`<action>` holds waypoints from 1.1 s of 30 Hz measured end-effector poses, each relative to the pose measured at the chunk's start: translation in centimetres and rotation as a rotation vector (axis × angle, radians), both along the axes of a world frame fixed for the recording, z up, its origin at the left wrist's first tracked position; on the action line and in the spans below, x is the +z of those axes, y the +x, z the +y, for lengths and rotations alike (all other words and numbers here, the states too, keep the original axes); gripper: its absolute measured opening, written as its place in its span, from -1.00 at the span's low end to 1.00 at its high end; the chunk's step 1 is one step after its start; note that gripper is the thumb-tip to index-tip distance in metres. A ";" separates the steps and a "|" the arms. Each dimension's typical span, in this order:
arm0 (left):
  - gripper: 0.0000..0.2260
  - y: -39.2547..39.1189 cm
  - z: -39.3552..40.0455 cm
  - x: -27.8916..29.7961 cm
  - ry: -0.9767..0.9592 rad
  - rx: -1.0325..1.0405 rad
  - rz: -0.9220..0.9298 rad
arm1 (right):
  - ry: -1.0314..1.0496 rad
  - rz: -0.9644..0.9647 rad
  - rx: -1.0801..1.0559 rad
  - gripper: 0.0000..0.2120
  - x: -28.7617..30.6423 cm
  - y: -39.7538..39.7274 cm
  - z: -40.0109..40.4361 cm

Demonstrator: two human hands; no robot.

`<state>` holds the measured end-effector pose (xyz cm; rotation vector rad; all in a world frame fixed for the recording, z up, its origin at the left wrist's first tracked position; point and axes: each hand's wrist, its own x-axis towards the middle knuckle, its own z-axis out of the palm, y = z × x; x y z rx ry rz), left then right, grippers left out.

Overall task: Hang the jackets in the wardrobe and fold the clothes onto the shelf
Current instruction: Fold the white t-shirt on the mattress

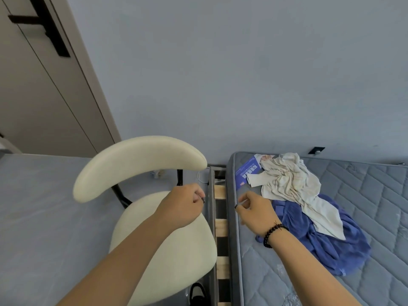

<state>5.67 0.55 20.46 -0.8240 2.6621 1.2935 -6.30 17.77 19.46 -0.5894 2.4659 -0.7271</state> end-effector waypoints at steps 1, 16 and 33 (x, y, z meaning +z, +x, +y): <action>-0.85 -0.8 -0.1 -1.1 0.015 0.015 0.003 | 0.018 -0.003 0.022 -0.95 -1.2 -0.9 -0.4; -0.82 -4.6 2.3 -17.4 -0.022 0.161 0.103 | 0.021 0.041 0.180 -0.92 -19.3 -9.0 0.3; -0.80 -8.9 22.0 -23.1 -0.037 0.231 0.206 | -0.109 -0.068 0.138 -0.91 -31.9 -13.5 18.6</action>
